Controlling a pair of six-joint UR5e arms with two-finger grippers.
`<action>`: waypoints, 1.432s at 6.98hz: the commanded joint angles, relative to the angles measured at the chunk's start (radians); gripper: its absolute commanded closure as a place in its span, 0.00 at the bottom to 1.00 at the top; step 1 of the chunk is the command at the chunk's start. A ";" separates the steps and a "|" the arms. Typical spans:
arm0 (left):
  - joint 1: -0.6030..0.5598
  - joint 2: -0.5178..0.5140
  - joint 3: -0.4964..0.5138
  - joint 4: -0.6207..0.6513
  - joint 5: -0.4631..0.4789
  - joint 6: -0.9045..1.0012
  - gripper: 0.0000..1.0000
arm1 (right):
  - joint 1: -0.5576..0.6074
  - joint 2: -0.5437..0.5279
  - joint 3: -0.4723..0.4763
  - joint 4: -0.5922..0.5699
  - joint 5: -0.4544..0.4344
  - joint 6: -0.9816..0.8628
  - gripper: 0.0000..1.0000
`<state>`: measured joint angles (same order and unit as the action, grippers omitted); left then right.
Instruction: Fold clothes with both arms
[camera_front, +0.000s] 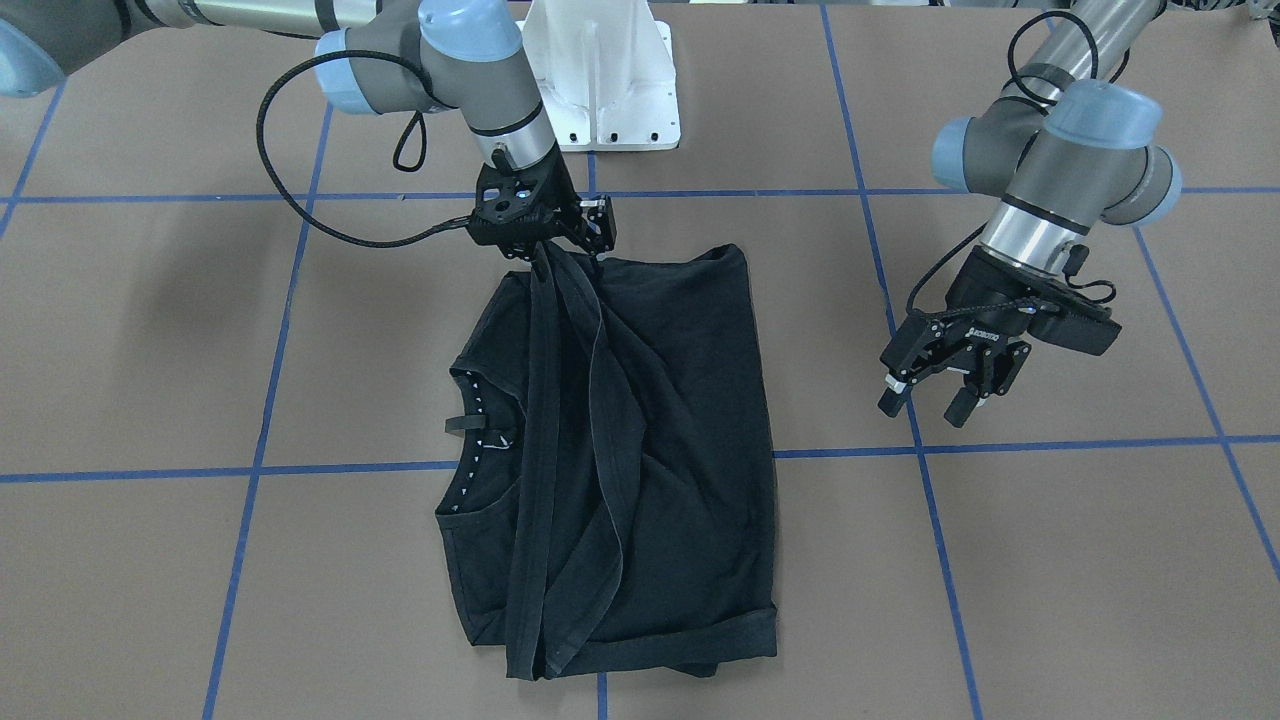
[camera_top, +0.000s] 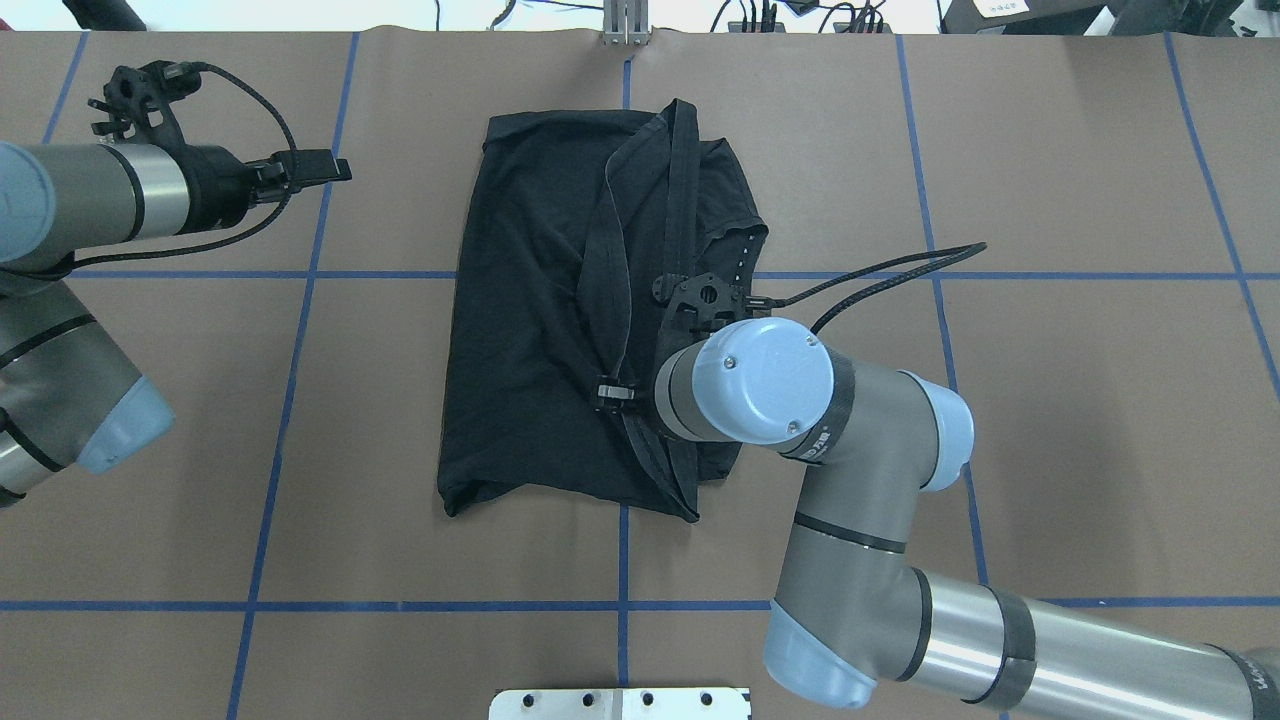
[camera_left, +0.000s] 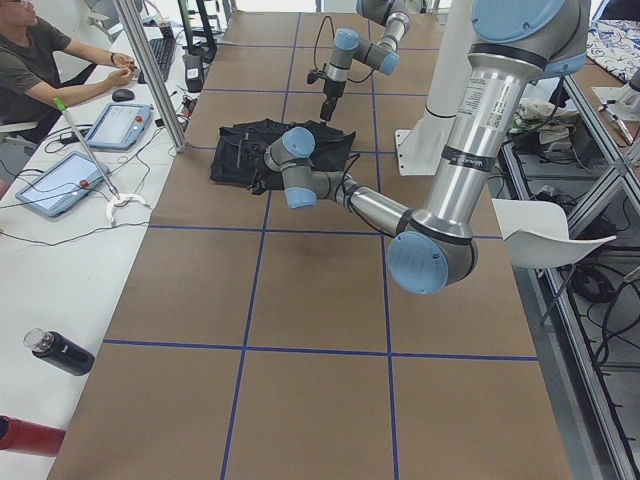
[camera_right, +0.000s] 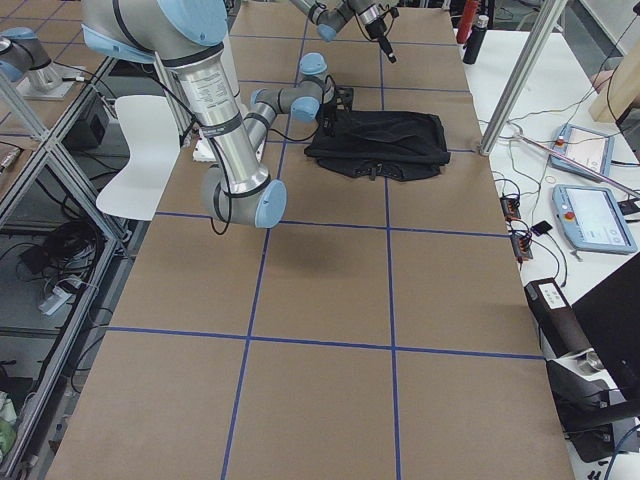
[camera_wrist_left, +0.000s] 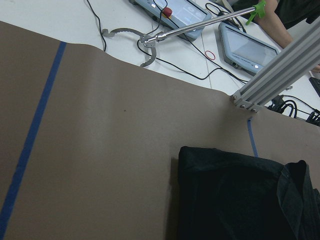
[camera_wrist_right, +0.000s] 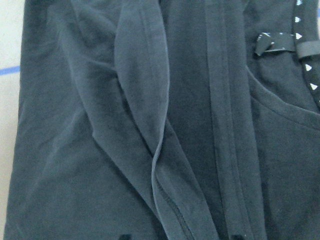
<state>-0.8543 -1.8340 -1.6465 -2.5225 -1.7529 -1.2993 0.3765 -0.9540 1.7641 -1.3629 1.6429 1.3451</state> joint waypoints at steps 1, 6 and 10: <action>0.000 0.025 -0.021 0.001 0.003 0.000 0.00 | -0.062 0.009 -0.003 -0.063 -0.086 -0.260 0.31; 0.000 0.036 -0.021 0.001 0.004 0.000 0.00 | -0.087 0.055 -0.106 -0.090 -0.181 -0.373 0.99; 0.001 0.038 -0.021 0.001 0.007 -0.002 0.00 | -0.054 -0.024 0.013 -0.138 -0.146 -0.373 1.00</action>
<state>-0.8536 -1.7968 -1.6672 -2.5219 -1.7464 -1.3008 0.3107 -0.9265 1.7013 -1.4693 1.4825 0.9729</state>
